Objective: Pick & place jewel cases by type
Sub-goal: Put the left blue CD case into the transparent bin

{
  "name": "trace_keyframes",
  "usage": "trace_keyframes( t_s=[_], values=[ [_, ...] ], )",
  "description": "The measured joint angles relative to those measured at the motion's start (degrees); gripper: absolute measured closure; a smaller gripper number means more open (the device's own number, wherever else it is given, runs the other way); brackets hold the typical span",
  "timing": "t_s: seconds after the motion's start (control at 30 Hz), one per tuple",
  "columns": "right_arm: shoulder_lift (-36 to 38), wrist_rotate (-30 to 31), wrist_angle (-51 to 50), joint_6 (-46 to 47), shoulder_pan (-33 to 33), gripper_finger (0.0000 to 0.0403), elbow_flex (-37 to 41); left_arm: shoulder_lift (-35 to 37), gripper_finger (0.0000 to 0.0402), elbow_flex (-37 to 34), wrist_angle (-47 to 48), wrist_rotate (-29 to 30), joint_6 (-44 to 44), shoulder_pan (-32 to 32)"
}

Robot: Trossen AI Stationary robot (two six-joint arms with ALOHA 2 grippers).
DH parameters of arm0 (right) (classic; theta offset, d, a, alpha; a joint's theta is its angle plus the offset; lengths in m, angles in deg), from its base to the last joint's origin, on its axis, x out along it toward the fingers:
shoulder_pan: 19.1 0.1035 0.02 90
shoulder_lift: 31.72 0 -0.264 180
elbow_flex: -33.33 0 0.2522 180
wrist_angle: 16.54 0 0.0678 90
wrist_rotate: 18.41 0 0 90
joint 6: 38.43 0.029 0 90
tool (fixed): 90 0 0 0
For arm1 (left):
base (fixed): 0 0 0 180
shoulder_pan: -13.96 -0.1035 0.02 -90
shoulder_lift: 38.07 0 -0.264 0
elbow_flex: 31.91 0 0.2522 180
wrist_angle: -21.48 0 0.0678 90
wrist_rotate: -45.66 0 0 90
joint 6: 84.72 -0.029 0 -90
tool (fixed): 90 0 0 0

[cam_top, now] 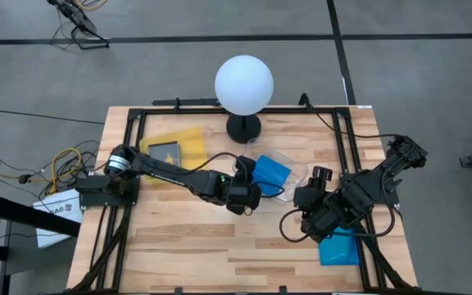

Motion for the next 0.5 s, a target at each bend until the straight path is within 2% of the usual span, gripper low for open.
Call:
trace_keyframes(
  t_s=[0.3, 0.5],
  values=[
    [0.0, 0.0, 0.0, -0.2, 0.0, 0.0178, 0.0, 0.0, 0.0328, 0.0, 1.5, -9.3, 4.5, -2.3],
    [0.0, 0.0, 0.0, -0.5, 0.0, 0.0178, 0.0, 0.0, 0.0276, 0.0, 1.1, -12.1, 5.0, -3.2]
  ],
)
